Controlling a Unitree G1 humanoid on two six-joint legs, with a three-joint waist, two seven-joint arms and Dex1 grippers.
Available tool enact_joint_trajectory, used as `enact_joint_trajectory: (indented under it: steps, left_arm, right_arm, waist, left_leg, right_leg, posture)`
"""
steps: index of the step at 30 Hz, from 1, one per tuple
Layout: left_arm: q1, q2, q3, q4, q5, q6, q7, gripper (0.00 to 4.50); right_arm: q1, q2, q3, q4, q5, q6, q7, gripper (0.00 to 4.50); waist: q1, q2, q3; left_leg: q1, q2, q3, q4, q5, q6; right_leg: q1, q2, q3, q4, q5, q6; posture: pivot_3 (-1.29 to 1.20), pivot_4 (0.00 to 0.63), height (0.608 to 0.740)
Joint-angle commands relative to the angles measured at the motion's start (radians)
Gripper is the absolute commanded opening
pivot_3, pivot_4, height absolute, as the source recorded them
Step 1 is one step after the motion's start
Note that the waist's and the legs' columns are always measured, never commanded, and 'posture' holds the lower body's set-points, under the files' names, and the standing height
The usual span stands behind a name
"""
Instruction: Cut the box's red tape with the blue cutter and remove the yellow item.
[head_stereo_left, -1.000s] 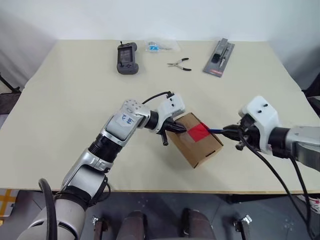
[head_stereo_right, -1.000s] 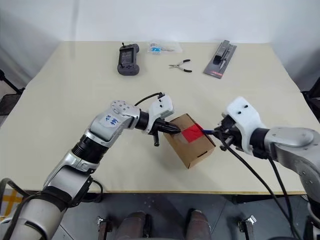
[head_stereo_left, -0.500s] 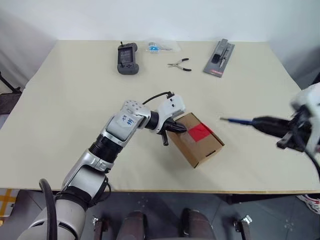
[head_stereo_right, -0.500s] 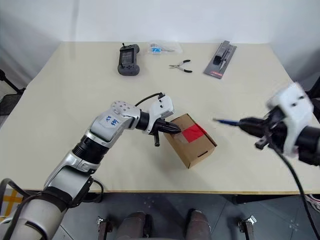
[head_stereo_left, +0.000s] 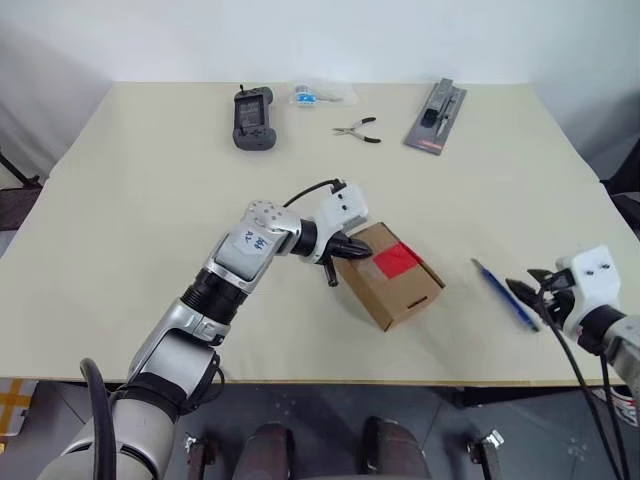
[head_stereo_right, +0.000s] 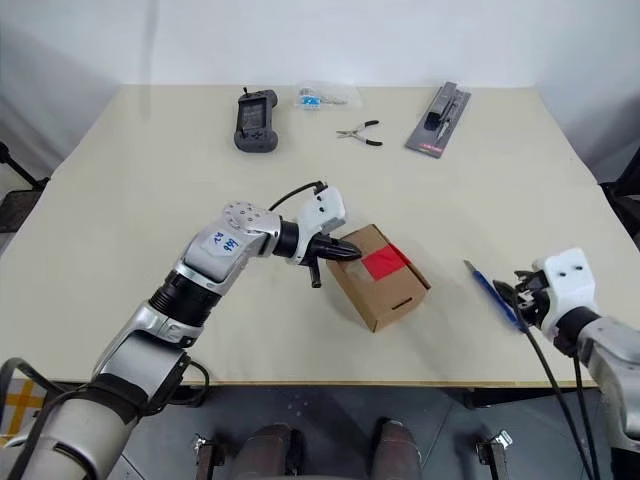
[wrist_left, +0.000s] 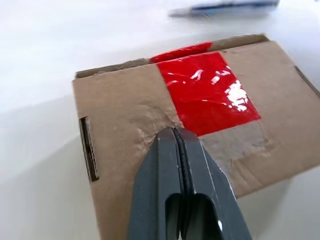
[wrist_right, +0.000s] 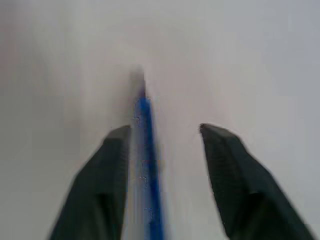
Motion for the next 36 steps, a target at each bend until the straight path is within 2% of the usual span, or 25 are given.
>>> enact_joint_trajectory:
  steps: [1, 4, 7, 10, 12, 16, 19, 22, 23, 27, 36]
  left_arm:
    - [-0.056, 0.006, 0.088, -0.032, -0.046, 0.050, 0.003, 0.00]
    - [-0.094, 0.047, 0.101, -0.040, -0.041, 0.077, -0.018, 0.00]
    - [-0.121, 0.086, 0.110, -0.042, -0.046, 0.092, -0.040, 0.00]
    - [-0.102, 0.167, 0.057, -0.082, -0.033, 0.107, -0.128, 0.00]
    - [-0.081, 0.198, 0.017, -0.097, -0.014, 0.102, -0.158, 0.00]
    - [-0.012, 0.253, -0.111, -0.150, 0.045, 0.072, -0.222, 0.00]
    - [-0.003, 0.223, -0.122, -0.159, 0.041, 0.101, -0.213, 0.00]
    - [0.003, 0.193, -0.131, -0.144, 0.062, 0.091, -0.179, 0.00]
    - [0.006, 0.174, -0.124, -0.125, 0.075, 0.069, -0.146, 0.00]
    - [0.000, 0.157, -0.108, -0.050, 0.113, 0.027, -0.097, 0.00]
    - [0.038, 0.292, -0.136, -0.181, 0.096, 0.061, -0.250, 0.00]
  right_arm:
    - [-0.006, -0.032, -0.049, -0.025, -0.009, -0.047, 0.012, 3.58]
    - [-0.002, -0.093, -0.024, -0.043, -0.036, -0.055, 0.047, 4.47]
    - [-0.055, -0.138, 0.021, -0.058, -0.050, -0.020, 0.050, 4.47]
    - [-0.191, -0.191, 0.151, -0.060, -0.020, 0.173, 0.084, 4.47]
    - [-0.256, -0.218, 0.232, -0.039, -0.044, 0.261, 0.089, 3.86]
    - [-0.465, -0.182, 0.414, 0.048, -0.090, 0.231, 0.151, 2.41]
    - [-0.585, -0.133, 0.508, 0.152, -0.129, 0.187, 0.184, 1.34]
    - [-0.644, -0.099, 0.566, 0.204, -0.147, 0.147, 0.235, 0.24]
    - [-0.651, -0.098, 0.591, 0.192, -0.140, 0.154, 0.271, 0.04]
    - [-0.647, -0.075, 0.649, 0.051, -0.068, 0.185, 0.400, 0.04]
    - [-0.697, 0.037, 0.741, -0.030, -0.088, 0.292, 0.375, 0.04]
  waist:
    - [-0.001, 0.000, 0.000]
    - [-0.001, 0.000, 0.000]
    - [-0.005, 0.000, 0.000]
    - [-0.014, 0.000, 0.000]
    - [-0.013, 0.000, 0.000]
    - [-0.006, 0.000, 0.000]
    - [0.000, -0.001, 0.001]
    - [0.004, -0.001, 0.001]
    - [0.003, -0.001, 0.001]
    - [-0.002, -0.001, 0.001]
    - [-0.011, -0.001, 0.001]
  left_leg:
    - [0.000, 0.000, 0.000, 0.000, 0.000, 0.000]
    - [0.000, 0.000, 0.000, 0.000, 0.000, 0.000]
    - [0.000, 0.000, 0.001, -0.001, 0.000, 0.000]
    - [0.001, 0.000, 0.002, -0.001, 0.000, 0.000]
    - [0.001, 0.001, 0.002, -0.001, 0.000, 0.000]
    - [0.000, 0.000, 0.003, -0.001, -0.001, 0.000]
    - [-0.002, 0.000, 0.004, 0.000, -0.001, 0.000]
    - [-0.006, 0.000, 0.002, 0.001, -0.001, 0.001]
    - [-0.007, 0.000, 0.002, 0.001, -0.001, 0.001]
    - [-0.014, -0.001, 0.003, 0.001, -0.001, 0.001]
    - [-0.014, 0.000, 0.003, 0.001, -0.001, 0.001]
  right_leg:
    - [0.000, 0.000, 0.000, 0.000, 0.000, 0.000]
    - [0.000, 0.000, 0.000, 0.000, 0.000, 0.000]
    - [0.000, 0.000, 0.000, 0.000, 0.000, 0.000]
    - [-0.001, 0.000, 0.002, 0.000, 0.000, 0.000]
    - [-0.002, 0.001, 0.002, 0.001, 0.000, 0.000]
    - [-0.002, 0.001, 0.003, -0.001, 0.000, 0.000]
    - [-0.004, 0.001, 0.004, -0.001, 0.000, 0.000]
    - [-0.006, 0.001, 0.004, -0.001, 0.001, 0.001]
    - [-0.007, 0.001, 0.004, -0.001, 0.001, 0.002]
    - [-0.016, 0.001, 0.004, 0.000, 0.002, 0.003]
    - [-0.017, 0.001, 0.004, 0.002, 0.002, 0.003]
  posture:
    - [0.00, 0.150, 0.740]
    - [0.00, 0.150, 0.740]
    - [0.00, 0.150, 0.740]
    - [0.00, 0.150, 0.740]
    - [0.00, 0.150, 0.740]
    - [0.00, 0.150, 0.740]
    - [0.00, 0.150, 0.740]
    - [0.00, 0.150, 0.740]
    - [0.00, 0.150, 0.740]
    - [0.00, 0.150, 0.740]
    - [0.00, 0.150, 0.740]
